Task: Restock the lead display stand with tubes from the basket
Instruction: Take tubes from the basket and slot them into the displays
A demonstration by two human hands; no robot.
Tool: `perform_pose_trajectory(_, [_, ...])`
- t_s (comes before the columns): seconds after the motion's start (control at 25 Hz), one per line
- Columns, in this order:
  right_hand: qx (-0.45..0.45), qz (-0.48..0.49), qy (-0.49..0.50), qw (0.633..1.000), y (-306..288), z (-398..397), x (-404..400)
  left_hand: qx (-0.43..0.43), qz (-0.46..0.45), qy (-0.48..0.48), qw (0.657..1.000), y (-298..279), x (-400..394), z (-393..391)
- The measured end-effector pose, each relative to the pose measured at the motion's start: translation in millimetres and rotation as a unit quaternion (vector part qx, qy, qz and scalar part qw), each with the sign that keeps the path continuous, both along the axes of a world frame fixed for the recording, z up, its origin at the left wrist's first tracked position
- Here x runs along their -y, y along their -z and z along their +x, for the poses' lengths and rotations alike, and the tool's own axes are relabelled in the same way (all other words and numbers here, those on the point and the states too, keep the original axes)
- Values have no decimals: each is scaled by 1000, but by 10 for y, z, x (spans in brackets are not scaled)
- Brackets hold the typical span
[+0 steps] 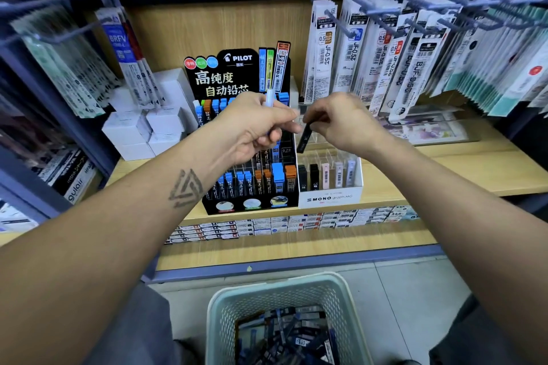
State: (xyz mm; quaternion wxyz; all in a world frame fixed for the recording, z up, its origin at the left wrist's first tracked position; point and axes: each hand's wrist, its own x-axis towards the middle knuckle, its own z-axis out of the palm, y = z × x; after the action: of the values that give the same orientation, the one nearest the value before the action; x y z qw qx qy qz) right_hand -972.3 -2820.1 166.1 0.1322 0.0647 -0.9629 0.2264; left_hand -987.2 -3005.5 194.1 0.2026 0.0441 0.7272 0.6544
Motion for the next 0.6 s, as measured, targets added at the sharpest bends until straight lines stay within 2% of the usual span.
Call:
perform_pose_trajectory(0.28, [27,46,-3,999,139,-21,172,1,4,-6,1000,3,41,-35])
perform_pose_trajectory(0.6, [23,44,14,999,156,-35,206,0,5,-7,1000,2,58,-31])
